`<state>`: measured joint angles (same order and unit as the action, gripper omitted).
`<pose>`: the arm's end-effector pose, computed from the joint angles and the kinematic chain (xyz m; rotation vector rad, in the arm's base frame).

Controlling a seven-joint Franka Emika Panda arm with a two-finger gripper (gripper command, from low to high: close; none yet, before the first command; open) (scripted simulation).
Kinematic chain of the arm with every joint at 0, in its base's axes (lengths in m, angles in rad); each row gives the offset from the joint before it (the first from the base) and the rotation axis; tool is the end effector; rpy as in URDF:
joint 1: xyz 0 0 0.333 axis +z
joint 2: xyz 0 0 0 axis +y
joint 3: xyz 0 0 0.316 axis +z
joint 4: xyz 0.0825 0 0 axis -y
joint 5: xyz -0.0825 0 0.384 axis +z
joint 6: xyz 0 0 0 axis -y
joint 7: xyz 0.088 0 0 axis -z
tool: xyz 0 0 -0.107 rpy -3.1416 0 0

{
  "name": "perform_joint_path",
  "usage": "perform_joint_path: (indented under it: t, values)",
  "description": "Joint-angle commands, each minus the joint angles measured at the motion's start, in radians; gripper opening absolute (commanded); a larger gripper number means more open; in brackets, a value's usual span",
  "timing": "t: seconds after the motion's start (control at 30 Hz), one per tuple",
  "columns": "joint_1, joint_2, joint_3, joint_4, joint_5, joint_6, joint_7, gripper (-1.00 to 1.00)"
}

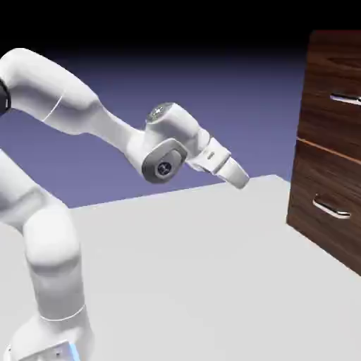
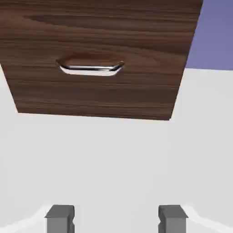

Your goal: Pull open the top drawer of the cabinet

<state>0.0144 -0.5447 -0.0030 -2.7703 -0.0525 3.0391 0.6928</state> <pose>0.3997 0.0085 0.4680 -2.5434 0.8312 -1.0937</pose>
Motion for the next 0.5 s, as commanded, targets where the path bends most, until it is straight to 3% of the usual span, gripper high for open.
perform_joint_path:
  t: [0.0,0.47]
  values:
    - [0.002,0.021,-0.002,0.033,-0.044,0.002,-0.04,0.0]
    - [0.029,0.315,-0.037,0.494,-0.652,0.026,-0.6,0.0]
